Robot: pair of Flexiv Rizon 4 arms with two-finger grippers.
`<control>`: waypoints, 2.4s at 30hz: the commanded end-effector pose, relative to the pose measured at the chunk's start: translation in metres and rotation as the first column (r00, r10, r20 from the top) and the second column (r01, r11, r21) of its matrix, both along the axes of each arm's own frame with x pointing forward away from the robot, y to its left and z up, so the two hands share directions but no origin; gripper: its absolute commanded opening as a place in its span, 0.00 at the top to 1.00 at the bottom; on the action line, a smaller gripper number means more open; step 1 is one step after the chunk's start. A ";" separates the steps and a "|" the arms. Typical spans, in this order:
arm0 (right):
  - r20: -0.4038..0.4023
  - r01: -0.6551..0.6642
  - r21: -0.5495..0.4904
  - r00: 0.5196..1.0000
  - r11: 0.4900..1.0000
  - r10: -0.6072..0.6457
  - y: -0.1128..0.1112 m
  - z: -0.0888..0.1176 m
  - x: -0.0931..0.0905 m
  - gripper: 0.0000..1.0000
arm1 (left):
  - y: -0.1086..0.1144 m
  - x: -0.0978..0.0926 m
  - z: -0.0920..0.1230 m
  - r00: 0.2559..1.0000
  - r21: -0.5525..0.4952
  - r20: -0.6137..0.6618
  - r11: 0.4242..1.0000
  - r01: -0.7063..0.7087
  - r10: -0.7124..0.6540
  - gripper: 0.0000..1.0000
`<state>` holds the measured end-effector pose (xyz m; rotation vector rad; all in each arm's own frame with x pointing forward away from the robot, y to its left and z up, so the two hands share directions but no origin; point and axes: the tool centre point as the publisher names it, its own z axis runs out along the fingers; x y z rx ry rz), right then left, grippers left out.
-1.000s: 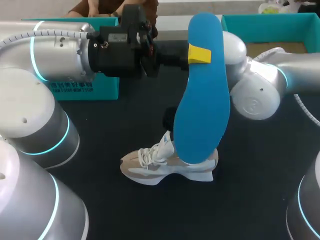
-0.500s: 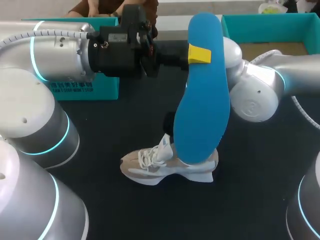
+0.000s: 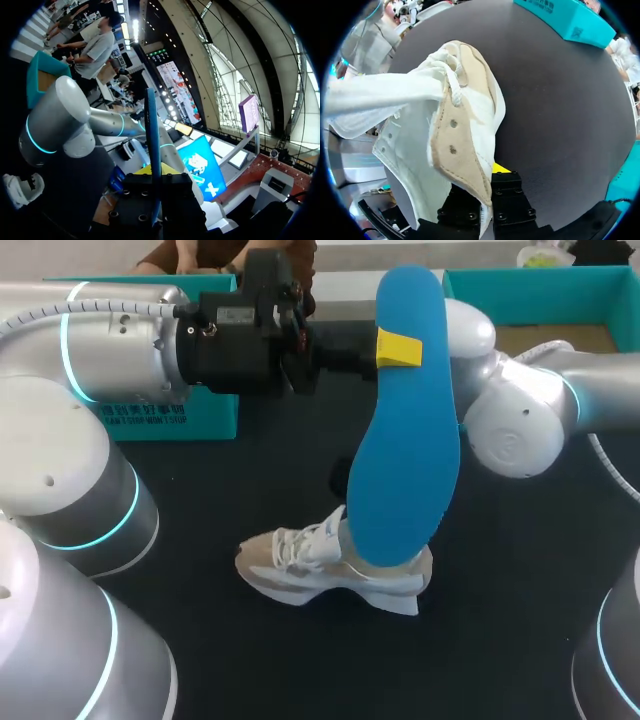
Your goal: Take the shoe out of the shoebox, open the shoe tongue, remove and reinsert the insole, then place the shoe into the shoebox
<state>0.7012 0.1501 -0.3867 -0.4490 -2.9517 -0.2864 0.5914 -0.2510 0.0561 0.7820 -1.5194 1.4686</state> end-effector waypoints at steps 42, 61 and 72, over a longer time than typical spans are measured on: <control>-0.169 0.811 0.061 0.582 0.581 -0.795 0.002 0.028 -0.010 1.00 | 0.000 -0.001 -0.001 1.000 0.002 -0.001 1.000 -0.001 0.001 1.00; -0.140 0.975 0.073 0.220 0.212 -0.965 0.002 0.032 -0.006 1.00 | 0.000 -0.001 -0.001 1.000 0.002 -0.001 1.000 -0.001 0.001 1.00; -0.127 0.964 0.095 0.260 0.249 -0.957 0.005 0.027 -0.001 1.00 | 0.000 -0.001 -0.001 1.000 0.002 -0.001 1.000 -0.001 0.001 1.00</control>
